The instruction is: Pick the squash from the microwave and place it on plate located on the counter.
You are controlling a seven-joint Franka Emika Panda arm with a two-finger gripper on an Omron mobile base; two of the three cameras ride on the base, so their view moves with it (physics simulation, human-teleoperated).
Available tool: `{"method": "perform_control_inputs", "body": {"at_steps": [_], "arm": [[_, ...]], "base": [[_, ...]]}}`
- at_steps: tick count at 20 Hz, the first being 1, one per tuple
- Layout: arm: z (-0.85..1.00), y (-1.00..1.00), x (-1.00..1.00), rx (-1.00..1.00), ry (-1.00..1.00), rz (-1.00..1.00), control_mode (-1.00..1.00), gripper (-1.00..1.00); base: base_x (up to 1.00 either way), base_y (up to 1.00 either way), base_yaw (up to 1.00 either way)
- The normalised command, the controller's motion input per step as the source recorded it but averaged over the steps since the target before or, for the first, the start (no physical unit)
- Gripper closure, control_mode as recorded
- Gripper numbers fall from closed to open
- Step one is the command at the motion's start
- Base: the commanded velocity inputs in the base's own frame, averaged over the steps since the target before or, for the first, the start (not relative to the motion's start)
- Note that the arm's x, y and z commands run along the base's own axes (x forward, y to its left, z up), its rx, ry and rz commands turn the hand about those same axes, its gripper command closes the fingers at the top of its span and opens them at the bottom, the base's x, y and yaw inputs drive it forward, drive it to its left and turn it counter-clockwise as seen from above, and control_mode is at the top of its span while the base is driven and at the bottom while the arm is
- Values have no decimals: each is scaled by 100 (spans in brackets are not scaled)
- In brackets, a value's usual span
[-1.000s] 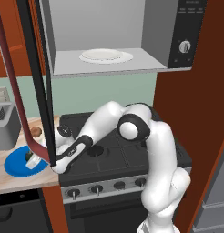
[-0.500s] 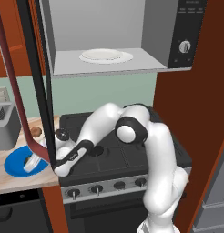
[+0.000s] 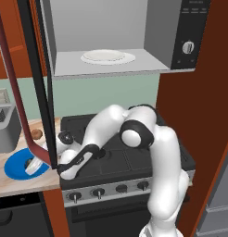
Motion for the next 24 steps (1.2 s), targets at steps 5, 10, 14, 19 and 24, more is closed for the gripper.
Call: {"method": "perform_control_inputs", "body": {"at_steps": [5, 10, 14, 19, 24], "arm": [[75, -53, 6, 0, 7, -10, -100, -100], [74, -59, 6, 0, 12, -13, -100, -100], [81, -65, 25, 0, 12, -13, -100, -100], [78, -74, 50, 0, 10, -10, -100, -100], [76, -65, 76, 1, 8, -6, -100, -100]], "base": [[0, 0, 0], [0, 0, 0], [0, 0, 0], [0, 0, 0], [0, 0, 0]]}}
